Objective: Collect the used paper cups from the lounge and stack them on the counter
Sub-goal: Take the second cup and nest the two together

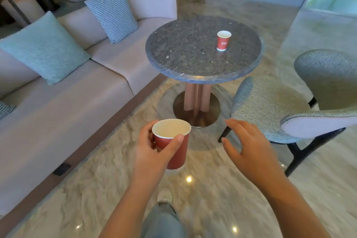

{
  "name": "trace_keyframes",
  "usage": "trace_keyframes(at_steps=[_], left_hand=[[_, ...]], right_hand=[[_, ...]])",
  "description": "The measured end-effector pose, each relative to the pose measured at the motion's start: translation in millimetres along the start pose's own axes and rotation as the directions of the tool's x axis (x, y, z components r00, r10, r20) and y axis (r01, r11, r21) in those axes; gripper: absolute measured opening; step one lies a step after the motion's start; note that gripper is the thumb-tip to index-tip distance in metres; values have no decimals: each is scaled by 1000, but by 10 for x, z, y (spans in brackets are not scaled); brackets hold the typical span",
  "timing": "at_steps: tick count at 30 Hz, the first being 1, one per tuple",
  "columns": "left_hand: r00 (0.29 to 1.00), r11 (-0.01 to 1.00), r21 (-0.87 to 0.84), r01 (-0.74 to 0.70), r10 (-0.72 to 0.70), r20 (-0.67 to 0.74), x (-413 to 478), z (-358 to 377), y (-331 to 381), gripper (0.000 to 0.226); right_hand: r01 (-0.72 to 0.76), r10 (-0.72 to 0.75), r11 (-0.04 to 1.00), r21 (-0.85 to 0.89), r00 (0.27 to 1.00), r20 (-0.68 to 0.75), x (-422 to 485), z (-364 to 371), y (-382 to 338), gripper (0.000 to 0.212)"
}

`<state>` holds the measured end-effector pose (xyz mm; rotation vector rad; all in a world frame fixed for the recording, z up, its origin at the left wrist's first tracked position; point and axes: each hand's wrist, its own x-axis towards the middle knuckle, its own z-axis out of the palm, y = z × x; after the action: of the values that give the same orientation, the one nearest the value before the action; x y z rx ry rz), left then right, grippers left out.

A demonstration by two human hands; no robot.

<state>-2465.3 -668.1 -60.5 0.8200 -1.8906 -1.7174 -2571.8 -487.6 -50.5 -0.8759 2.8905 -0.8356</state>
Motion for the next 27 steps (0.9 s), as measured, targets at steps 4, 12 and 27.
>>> trace_keyframes(at_steps=[4, 12, 27], left_hand=[[994, 1000, 10, -21, 20, 105, 644, 259, -26, 74], [984, 992, 77, -95, 82, 159, 2324, 454, 194, 85], [918, 996, 34, -77, 57, 393, 4219, 1258, 271, 88]], right_hand=[[-78, 78, 997, -17, 997, -6, 481, 82, 182, 41], [-139, 134, 986, -90, 989, -61, 1927, 245, 89, 42], [-312, 303, 948, -68, 947, -108, 3626, 480, 454, 44]])
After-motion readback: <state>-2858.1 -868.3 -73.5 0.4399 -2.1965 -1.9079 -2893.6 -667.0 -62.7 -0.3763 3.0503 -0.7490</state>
